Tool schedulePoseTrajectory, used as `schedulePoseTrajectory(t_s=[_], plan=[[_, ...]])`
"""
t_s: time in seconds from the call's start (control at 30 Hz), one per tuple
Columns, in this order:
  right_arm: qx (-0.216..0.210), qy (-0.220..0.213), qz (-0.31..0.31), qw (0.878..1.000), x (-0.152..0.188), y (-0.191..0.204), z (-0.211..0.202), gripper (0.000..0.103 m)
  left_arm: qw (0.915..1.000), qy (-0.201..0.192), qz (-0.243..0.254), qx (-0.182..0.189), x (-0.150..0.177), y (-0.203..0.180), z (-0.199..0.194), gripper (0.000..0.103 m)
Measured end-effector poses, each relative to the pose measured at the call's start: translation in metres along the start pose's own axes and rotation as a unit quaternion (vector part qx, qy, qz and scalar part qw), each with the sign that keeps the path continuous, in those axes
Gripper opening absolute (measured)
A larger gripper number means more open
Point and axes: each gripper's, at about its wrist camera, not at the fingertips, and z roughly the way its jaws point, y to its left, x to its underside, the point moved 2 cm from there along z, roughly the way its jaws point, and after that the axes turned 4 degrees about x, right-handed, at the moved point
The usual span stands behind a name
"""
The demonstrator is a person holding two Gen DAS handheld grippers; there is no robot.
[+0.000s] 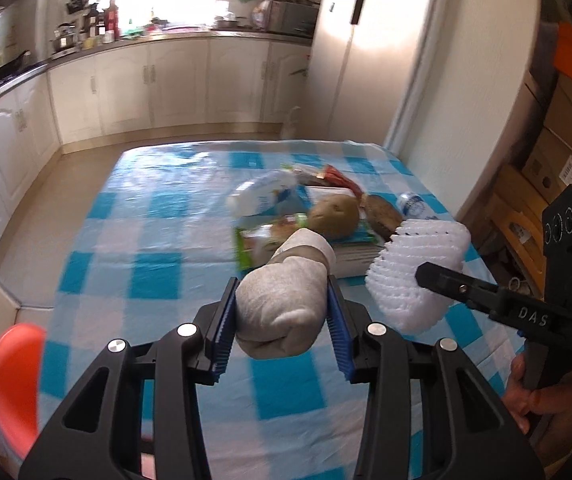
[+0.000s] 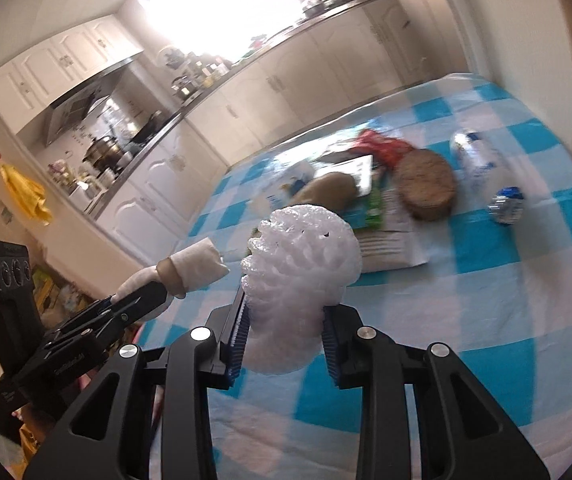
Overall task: Collect trash
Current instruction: 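Carry both items to the orange bucket and open both tools to drop them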
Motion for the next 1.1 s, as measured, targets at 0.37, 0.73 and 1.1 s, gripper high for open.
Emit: schedulePoseTrajectory(t_s=[0.37,0.73,1.1], plan=[[-0.117,0.096,-0.08,0.985,0.007,0.122,0.05,0.034,0.9858,-0.024,-0.099,-0.134,0.04,0.126,-0.077,0.043],[-0.168,0.212,-0.192,0.944,0.036,0.267,0.131,0.036,0.9474,0.0,-0.213,-0.239,0.105,0.242,-0.113,0.044],[-0.132,0.273,-0.253,0.919,0.074,0.338,0.202,0.072,0.9333,0.023,-0.249,-0.258,0.134,0.28,-0.097,0.071]])
